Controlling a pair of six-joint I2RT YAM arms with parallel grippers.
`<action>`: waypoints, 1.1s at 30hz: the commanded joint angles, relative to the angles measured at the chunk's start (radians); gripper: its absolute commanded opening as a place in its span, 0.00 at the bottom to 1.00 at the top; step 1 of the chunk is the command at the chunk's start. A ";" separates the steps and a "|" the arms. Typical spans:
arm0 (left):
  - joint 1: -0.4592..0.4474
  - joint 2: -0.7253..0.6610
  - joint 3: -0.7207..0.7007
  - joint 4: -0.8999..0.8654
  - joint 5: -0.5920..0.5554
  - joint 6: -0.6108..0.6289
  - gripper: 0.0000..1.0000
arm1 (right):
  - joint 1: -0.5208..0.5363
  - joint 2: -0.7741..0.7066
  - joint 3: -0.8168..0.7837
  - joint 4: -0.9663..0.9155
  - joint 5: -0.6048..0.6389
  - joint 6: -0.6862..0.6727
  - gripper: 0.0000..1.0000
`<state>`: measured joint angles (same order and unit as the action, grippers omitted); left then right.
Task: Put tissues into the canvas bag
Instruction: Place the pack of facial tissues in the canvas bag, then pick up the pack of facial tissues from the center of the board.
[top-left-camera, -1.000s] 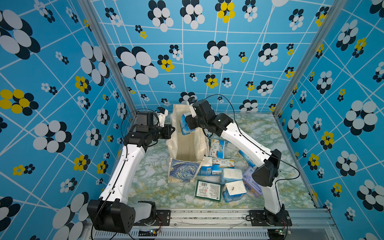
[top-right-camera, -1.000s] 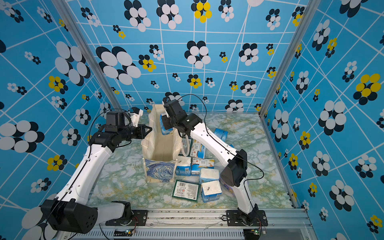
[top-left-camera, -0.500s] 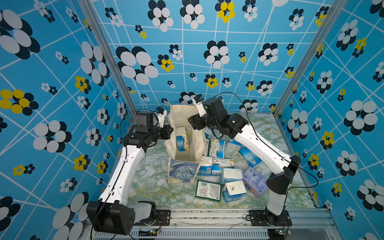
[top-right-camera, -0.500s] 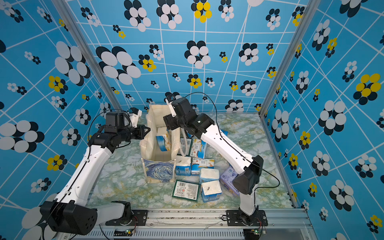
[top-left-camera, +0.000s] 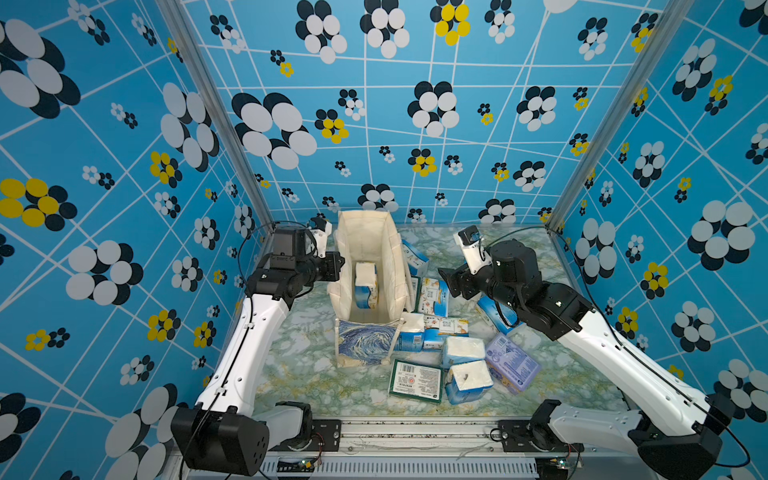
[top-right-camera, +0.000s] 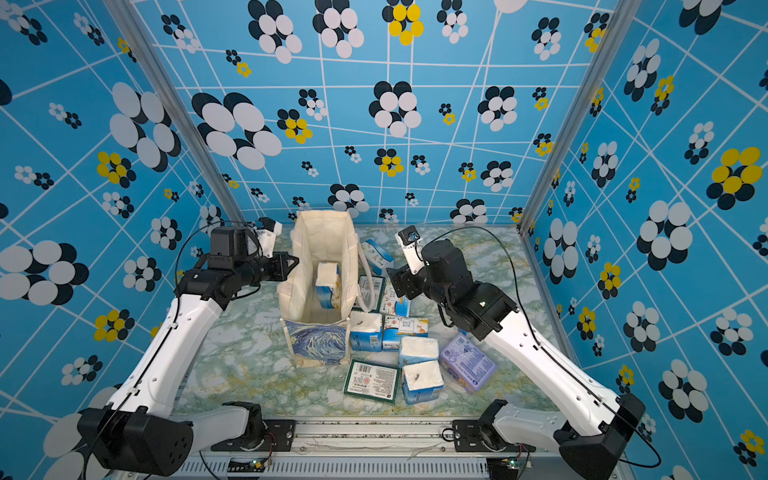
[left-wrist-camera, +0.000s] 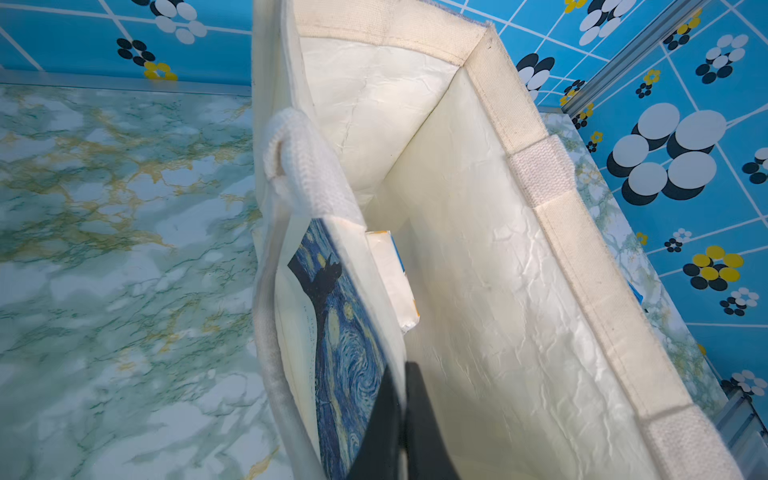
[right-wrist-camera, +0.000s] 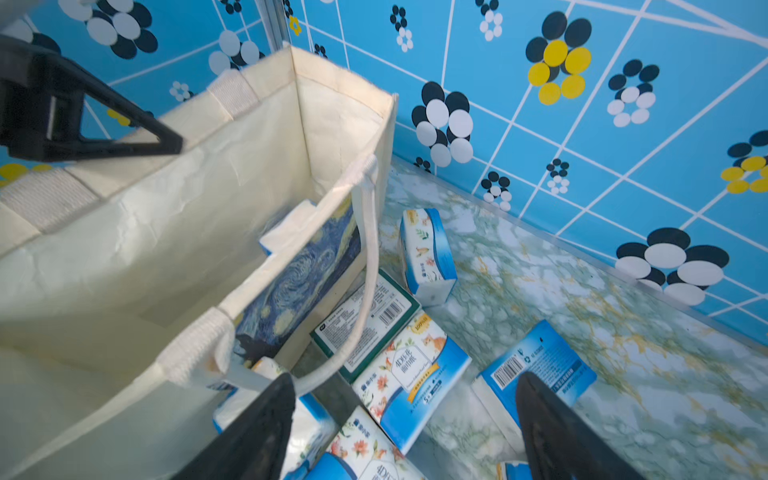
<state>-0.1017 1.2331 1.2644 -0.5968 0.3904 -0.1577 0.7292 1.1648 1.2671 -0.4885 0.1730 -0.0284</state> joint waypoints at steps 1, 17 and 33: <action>-0.007 -0.027 -0.016 0.013 -0.027 -0.015 0.00 | -0.002 -0.032 -0.078 -0.049 -0.103 -0.031 0.87; -0.007 -0.014 -0.003 -0.003 -0.013 -0.028 0.00 | 0.057 0.091 -0.216 0.008 -0.352 -0.152 0.95; -0.007 0.009 0.017 -0.029 -0.008 -0.007 0.00 | 0.078 0.270 -0.169 0.059 -0.305 -0.279 0.99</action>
<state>-0.1017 1.2301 1.2633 -0.6056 0.3767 -0.1722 0.7982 1.4082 1.0603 -0.4591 -0.1421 -0.2695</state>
